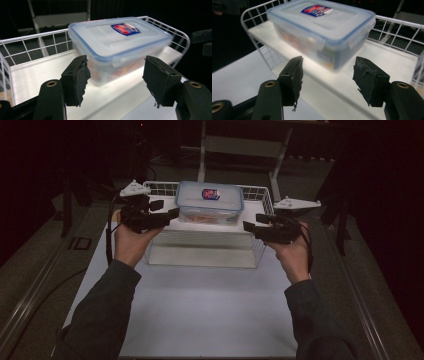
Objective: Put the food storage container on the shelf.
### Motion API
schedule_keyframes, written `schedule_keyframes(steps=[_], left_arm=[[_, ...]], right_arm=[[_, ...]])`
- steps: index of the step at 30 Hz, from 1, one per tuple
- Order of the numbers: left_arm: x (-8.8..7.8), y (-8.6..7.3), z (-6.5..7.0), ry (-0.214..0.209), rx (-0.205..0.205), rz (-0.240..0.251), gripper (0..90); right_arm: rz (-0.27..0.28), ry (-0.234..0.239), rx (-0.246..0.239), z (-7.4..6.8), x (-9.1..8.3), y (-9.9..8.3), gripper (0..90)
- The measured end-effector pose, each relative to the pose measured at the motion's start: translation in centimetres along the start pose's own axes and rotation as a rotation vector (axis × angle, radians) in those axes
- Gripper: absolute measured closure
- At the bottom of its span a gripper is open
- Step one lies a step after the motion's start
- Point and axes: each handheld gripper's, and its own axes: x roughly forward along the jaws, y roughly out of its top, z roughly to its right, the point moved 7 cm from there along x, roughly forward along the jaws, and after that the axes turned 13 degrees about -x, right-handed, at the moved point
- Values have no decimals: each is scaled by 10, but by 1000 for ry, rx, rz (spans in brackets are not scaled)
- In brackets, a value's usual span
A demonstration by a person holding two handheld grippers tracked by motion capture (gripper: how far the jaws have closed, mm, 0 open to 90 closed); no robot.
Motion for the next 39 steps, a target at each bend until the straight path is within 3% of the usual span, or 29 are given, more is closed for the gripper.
schedule_keyframes(steps=[7,11,13,14,15,18,20,21,22,29,39], left_arm=[[-35,-43,2,-25,94,-18,358],[-52,-78,-10,-14,93,-22,359],[-55,-84,-14,-3,97,-20,361],[-65,-102,-22,27,88,-9,359],[-70,-110,-25,46,80,3,356],[-82,-133,-32,75,56,23,352],[-84,-139,-34,86,55,25,348],[-90,-154,-38,102,53,15,348],[-92,-159,-39,103,49,18,347],[-105,-184,-51,140,21,41,346],[-110,-195,-61,163,10,55,346]], right_arm=[[24,-4,-22,-14,-30,-32,391],[20,-4,-27,-25,-39,-57,376],[23,2,-27,-28,-41,-64,371],[34,5,-30,-34,-46,-80,361],[32,3,-29,-36,-47,-86,357],[37,-19,-39,-42,-56,-107,336],[41,-26,-41,-44,-59,-114,334],[43,-30,-42,-45,-62,-118,331],[41,-40,-45,-50,-70,-132,319],[17,-95,-79,-56,-90,-164,317],[41,-127,-10,-54,-107,-187,317]])
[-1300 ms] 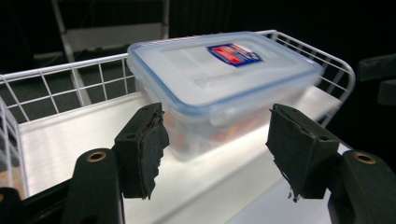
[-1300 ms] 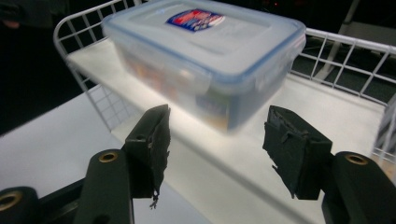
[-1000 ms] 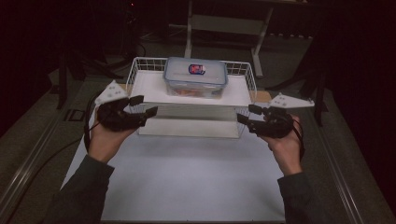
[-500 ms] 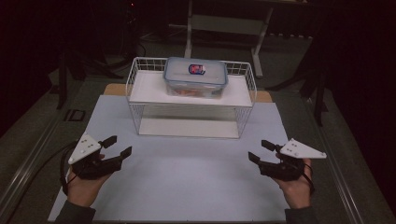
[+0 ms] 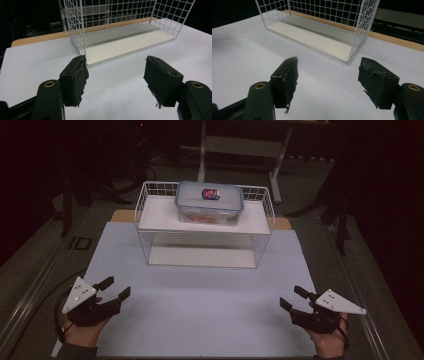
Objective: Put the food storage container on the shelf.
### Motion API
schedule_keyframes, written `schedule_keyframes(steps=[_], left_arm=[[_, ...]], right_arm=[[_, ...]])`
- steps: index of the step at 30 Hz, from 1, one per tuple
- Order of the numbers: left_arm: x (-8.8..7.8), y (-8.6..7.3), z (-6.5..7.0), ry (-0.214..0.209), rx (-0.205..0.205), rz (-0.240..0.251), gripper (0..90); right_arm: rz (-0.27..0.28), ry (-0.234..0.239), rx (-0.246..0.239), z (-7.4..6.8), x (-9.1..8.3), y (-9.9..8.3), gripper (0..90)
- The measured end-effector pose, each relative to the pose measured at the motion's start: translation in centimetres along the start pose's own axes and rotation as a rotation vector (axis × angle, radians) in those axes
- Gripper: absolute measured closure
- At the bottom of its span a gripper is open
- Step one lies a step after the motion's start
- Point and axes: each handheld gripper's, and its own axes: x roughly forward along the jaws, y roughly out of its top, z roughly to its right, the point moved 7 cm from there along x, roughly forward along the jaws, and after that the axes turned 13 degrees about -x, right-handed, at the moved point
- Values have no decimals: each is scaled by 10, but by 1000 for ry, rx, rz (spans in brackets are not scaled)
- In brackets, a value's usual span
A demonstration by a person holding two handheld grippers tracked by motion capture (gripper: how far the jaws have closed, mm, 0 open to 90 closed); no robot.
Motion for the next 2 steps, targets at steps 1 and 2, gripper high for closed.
schedule_keyframes(steps=[1,2], left_arm=[[1,-1,0,1,2,-2,346],[2,-1,-1,3,3,-2,346]], right_arm=[[-2,-12,2,2,-1,-2,316],[2,-15,8,3,-1,-2,315]])
